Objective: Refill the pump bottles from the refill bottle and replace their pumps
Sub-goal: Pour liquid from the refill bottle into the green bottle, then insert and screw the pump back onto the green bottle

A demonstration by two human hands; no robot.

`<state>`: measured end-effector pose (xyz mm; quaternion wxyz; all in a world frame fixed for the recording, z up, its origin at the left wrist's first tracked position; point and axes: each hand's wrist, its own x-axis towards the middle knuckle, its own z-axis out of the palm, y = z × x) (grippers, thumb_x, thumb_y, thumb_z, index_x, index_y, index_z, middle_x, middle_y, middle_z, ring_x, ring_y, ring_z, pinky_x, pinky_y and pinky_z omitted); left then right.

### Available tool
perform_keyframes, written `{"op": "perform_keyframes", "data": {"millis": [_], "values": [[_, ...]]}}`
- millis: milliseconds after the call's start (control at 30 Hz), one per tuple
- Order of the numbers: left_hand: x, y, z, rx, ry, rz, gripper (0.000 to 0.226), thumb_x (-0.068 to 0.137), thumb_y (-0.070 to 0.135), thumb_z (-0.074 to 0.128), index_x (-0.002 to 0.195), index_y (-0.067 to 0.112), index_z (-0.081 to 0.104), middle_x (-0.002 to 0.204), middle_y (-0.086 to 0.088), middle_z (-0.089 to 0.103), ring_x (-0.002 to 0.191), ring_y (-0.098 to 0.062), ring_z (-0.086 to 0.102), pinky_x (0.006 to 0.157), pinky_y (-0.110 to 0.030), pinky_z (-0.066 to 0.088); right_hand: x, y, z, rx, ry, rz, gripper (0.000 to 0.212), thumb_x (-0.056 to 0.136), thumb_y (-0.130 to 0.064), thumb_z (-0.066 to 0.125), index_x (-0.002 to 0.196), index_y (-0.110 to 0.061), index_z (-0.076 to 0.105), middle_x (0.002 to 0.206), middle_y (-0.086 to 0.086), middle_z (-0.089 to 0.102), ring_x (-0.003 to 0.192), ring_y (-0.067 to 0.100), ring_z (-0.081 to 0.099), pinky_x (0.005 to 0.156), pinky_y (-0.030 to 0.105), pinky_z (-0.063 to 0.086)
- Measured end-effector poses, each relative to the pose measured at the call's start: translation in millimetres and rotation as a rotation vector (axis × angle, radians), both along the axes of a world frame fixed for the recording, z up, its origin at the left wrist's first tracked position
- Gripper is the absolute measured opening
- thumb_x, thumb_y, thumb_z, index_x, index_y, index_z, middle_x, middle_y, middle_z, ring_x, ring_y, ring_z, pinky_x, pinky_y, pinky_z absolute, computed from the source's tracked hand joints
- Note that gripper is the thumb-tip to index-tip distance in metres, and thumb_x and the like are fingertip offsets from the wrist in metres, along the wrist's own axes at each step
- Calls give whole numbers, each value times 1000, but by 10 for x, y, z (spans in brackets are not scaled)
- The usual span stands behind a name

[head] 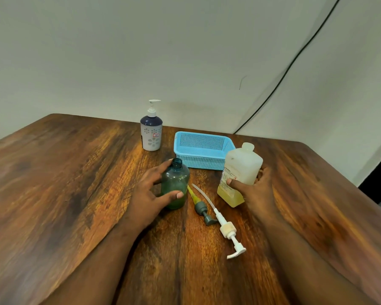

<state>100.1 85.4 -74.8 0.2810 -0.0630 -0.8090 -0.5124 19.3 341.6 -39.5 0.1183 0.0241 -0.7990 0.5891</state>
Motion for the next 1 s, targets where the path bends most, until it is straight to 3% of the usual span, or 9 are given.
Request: {"op": "perform_keyframes", "data": {"millis": [167, 300, 500, 633, 700, 767, 833, 900, 1000], "values": [[17, 24, 33, 12, -32, -10, 81, 66, 43, 83, 123, 77, 37, 126, 39, 44, 115, 19, 47, 82, 2, 40, 30, -37, -72, 62, 52, -75, 90, 67, -32, 85, 132, -38, 24, 142, -1, 44, 124, 19, 50, 82, 30, 50], [43, 37, 57, 29, -41, -20, 78, 64, 48, 80, 123, 77, 37, 123, 46, 43, 113, 22, 46, 82, 4, 39, 108, -95, -120, 62, 75, -122, 95, 68, -33, 84, 139, -31, 22, 146, 2, 42, 129, 25, 49, 92, 38, 50], [40, 41, 56, 14, -24, -7, 79, 65, 47, 80, 125, 75, 37, 128, 34, 44, 111, 23, 47, 84, 4, 38, 402, -7, -94, 7, 30, -129, 127, 62, -32, 89, 142, -57, -6, 161, -4, 12, 145, 23, 22, 110, 49, 32], [32, 39, 37, 26, -13, -19, 78, 64, 48, 80, 125, 74, 39, 128, 33, 45, 113, 19, 49, 85, 2, 40, 655, 48, -117, 27, 230, -160, 86, 69, -37, 82, 124, -70, 24, 148, -14, 36, 132, 11, 35, 85, 22, 49], [35, 41, 30, 33, -19, -18, 79, 64, 46, 81, 124, 75, 39, 126, 35, 47, 114, 19, 49, 84, 1, 41, 688, 62, -122, 80, 355, 3, 55, 77, -35, 76, 113, -62, 45, 132, -24, 49, 124, 4, 45, 83, 23, 52], [35, 35, 28, 25, -21, -16, 82, 67, 39, 85, 124, 75, 38, 123, 43, 45, 113, 20, 49, 85, 1, 41, 688, 32, -71, 305, 499, 221, 32, 85, -25, 71, 105, -48, 61, 114, -25, 61, 109, 1, 55, 84, 35, 54], [35, 32, 27, 24, -22, -17, 84, 70, 30, 87, 126, 71, 39, 125, 42, 44, 113, 19, 49, 85, 0, 42, 640, -48, -13, 633, 664, 434, 32, 83, -7, 66, 106, -29, 70, 107, -12, 67, 98, 6, 60, 79, 36, 54], [43, 37, 34, 26, -12, -18, 85, 73, 23, 86, 130, 63, 39, 128, 31, 45, 113, 18, 49, 83, 0, 43, 534, -147, 33, 979, 713, 622, 38, 84, -5, 65, 117, -24, 67, 123, 1, 64, 107, 20, 60, 84, 35, 49], [39, 31, 43, 17, -2, -30, 84, 75, 16, 85, 134, 55, 39, 127, 23, 46, 113, 18, 49, 82, 0, 43, 363, -261, 66, 1284, 654, 774, 45, 91, -18, 60, 130, -38, 54, 152, -2, 37, 133, 22, 41, 103, 40, 34]]}}
